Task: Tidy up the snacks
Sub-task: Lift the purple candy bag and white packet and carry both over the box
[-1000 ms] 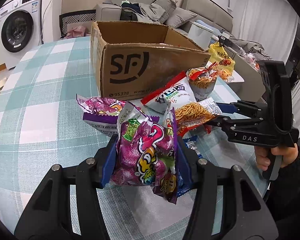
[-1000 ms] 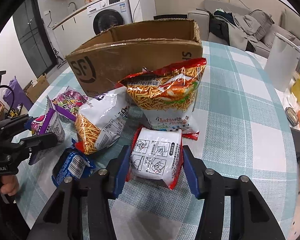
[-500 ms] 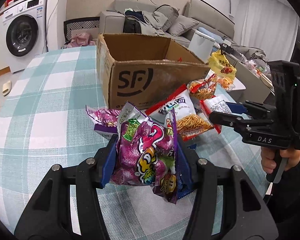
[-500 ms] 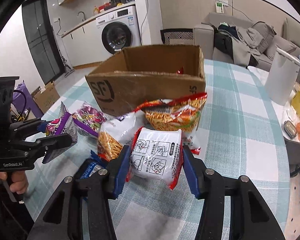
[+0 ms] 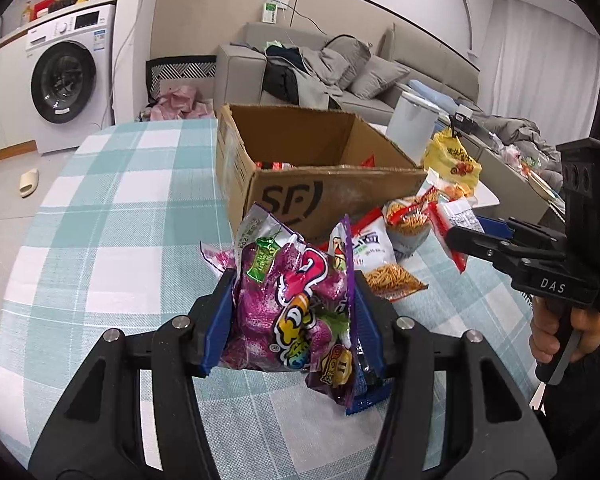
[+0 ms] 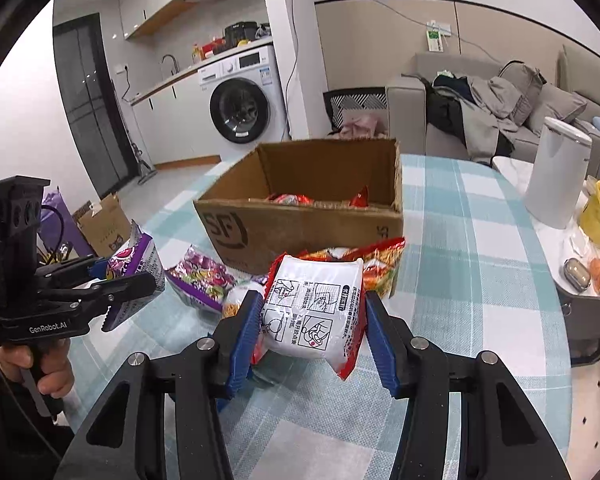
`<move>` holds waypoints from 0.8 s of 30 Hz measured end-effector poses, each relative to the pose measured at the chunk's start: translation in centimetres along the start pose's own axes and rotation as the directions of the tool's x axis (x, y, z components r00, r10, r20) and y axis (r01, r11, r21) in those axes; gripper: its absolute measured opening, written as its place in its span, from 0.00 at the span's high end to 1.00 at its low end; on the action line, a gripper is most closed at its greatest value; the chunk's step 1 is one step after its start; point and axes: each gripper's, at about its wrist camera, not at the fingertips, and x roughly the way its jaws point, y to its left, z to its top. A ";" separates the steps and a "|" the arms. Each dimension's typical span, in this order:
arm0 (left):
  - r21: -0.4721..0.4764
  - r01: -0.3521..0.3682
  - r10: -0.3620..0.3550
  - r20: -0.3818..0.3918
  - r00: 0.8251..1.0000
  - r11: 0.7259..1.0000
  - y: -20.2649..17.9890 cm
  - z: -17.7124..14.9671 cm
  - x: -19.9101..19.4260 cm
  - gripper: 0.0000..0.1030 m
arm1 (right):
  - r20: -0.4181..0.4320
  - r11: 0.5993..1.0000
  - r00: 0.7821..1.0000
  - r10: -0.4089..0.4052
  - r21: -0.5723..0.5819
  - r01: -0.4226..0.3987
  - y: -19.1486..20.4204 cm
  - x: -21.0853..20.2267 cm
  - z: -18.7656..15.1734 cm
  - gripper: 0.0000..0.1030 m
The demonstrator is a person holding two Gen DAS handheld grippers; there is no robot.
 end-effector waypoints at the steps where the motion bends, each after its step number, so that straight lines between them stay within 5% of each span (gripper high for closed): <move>1: -0.003 -0.003 0.003 0.006 1.000 1.000 0.0 0.1 -0.2 0.50 | 0.010 1.000 1.000 -0.005 0.003 0.005 0.0 -0.2 0.1 0.50; 24: 0.042 -0.005 0.001 0.095 0.995 0.999 -3.2 4.7 -0.1 0.49 | 0.145 0.999 0.989 0.001 0.033 -0.006 0.2 -2.6 2.8 0.50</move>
